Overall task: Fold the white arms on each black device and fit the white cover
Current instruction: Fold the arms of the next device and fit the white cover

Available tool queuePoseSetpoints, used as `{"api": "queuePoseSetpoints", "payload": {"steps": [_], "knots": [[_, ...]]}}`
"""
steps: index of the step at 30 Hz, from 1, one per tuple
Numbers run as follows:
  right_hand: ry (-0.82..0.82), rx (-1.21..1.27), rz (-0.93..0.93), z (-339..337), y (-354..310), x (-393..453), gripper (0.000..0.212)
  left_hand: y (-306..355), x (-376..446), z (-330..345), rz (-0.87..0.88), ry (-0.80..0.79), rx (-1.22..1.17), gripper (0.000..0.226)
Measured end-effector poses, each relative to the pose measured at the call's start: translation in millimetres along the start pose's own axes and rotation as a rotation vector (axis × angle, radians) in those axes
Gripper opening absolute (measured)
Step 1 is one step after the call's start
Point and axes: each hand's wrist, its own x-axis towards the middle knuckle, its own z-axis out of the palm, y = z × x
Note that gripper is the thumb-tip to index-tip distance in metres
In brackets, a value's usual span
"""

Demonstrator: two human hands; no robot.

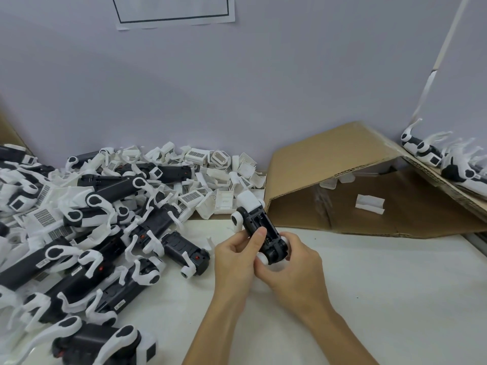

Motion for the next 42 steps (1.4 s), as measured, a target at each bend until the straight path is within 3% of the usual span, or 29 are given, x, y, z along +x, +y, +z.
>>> {"api": "queuePoseSetpoints", "payload": {"steps": [7,11,14,18,19,22,28,42], "knots": [[-0.139,0.056,0.016,-0.5,2.2,-1.2,0.050,1.0,-1.3,-1.1,0.081,-0.003,0.027,0.013],[-0.106,0.095,0.004,-2.4,1.6,-3.2,0.072,-0.2,1.7,-3.5,0.178,-0.015,0.109,0.027],[0.000,0.191,-0.045,-3.8,-2.3,-2.2,0.073,-6.2,2.5,-5.2,0.272,-0.024,0.290,0.030],[0.027,0.353,-0.003,-2.5,-5.5,-0.2,0.100,-17.1,3.4,-7.4,0.446,-0.156,0.635,0.039],[0.056,0.401,0.022,-2.5,-5.0,0.5,0.099,-18.7,3.7,-6.5,0.497,-0.172,0.717,0.033],[0.196,0.418,0.025,-4.5,-2.0,2.6,0.067,-20.3,5.0,-6.2,0.619,-0.145,0.865,0.032],[0.302,0.395,0.017,-4.8,0.3,5.5,0.045,-18.3,-0.1,-1.6,0.599,-0.209,0.896,0.025],[0.267,0.445,0.050,-5.0,-0.7,8.4,0.050,-17.8,-1.6,-3.5,0.576,-0.193,0.945,0.026]]}}
